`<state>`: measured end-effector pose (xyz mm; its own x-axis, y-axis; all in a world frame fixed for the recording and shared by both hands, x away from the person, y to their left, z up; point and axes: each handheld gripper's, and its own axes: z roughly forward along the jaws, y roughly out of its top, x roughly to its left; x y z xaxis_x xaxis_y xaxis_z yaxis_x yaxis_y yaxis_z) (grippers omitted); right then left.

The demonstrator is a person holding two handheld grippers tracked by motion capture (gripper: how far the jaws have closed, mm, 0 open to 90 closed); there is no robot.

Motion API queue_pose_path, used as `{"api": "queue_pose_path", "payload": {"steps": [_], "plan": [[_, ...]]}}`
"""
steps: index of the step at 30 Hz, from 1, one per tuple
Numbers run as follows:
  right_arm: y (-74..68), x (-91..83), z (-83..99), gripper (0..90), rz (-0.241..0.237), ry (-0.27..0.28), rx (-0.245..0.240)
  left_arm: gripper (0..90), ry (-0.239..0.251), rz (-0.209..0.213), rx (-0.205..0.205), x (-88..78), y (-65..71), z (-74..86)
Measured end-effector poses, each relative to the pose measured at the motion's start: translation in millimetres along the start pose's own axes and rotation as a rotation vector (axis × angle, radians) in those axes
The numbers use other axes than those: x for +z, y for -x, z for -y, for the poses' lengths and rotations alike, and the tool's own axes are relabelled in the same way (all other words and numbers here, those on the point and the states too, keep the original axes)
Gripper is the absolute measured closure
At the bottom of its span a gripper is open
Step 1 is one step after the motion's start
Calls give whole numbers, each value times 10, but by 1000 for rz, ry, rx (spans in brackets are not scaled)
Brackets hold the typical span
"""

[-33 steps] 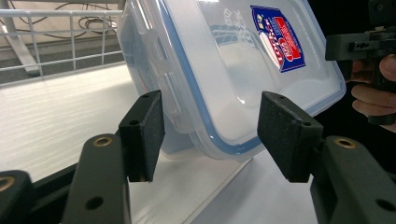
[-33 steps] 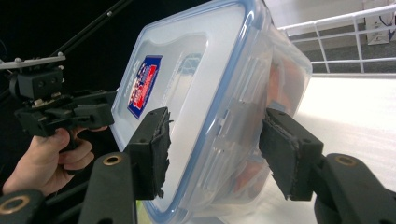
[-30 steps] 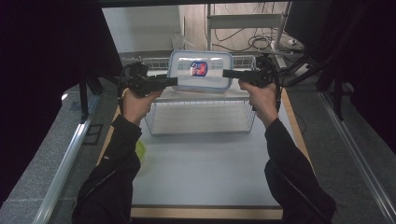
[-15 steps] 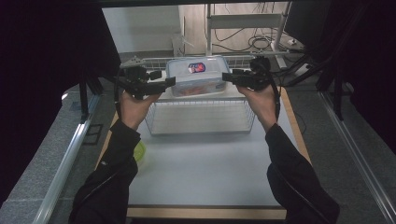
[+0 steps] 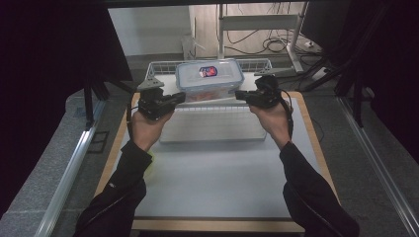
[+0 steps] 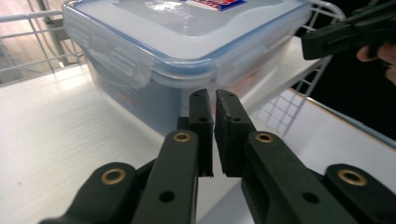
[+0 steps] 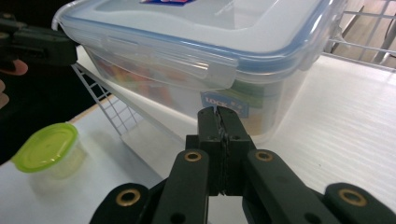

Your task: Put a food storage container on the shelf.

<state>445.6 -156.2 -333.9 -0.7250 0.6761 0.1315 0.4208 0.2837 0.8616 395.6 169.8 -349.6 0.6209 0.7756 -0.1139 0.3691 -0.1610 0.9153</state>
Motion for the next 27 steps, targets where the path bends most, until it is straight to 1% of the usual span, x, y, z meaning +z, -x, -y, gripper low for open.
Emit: {"api": "queue_pose_path", "payload": {"steps": [1,2,3,4,7,10,13,15,16,18,20,21,22,23,24,25,27], "plan": [[-7,25,-6,886,6,-5,-7,877,3,-5,-4,14,-6,-6],[-8,50,-13,885,19,-5,-15,878,2,-32,-7,48,-21,-25],[-8,50,-13,885,19,-5,-15,878,2,-32,-7,48,-21,-25],[10,68,-21,885,30,-2,-8,878,0,-40,-15,79,-45,-40],[47,84,-22,886,30,8,15,872,-12,-51,-23,124,-75,-58],[76,100,-20,886,36,9,22,865,-19,-59,-27,158,-92,-67],[112,118,-15,884,45,12,30,854,-30,-70,-37,208,-139,-74],[135,128,-14,885,35,14,43,863,-25,-47,-49,226,-165,-72],[136,132,-14,885,27,15,50,865,-25,-49,-45,228,-162,-71],[111,130,-14,870,32,9,33,840,-25,-56,-35,216,-134,-66],[98,125,-12,866,36,10,31,831,-23,-50,-34,201,-119,-59],[82,117,-7,863,35,10,16,831,-22,-42,-37,179,-103,-50],[51,96,6,849,24,11,13,810,-21,-28,-28,143,-86,-34],[36,85,14,841,20,14,10,796,-21,-28,-28,143,-86,-34],[20,73,23,829,15,16,6,778,-25,-17,-25,126,-77,-23],[4,62,33,813,10,18,6,758,-30,5,-25,93,-54,12],[-30,46,57,780,-3,17,0,720,-31,10,-21,74,-41,36]]}}
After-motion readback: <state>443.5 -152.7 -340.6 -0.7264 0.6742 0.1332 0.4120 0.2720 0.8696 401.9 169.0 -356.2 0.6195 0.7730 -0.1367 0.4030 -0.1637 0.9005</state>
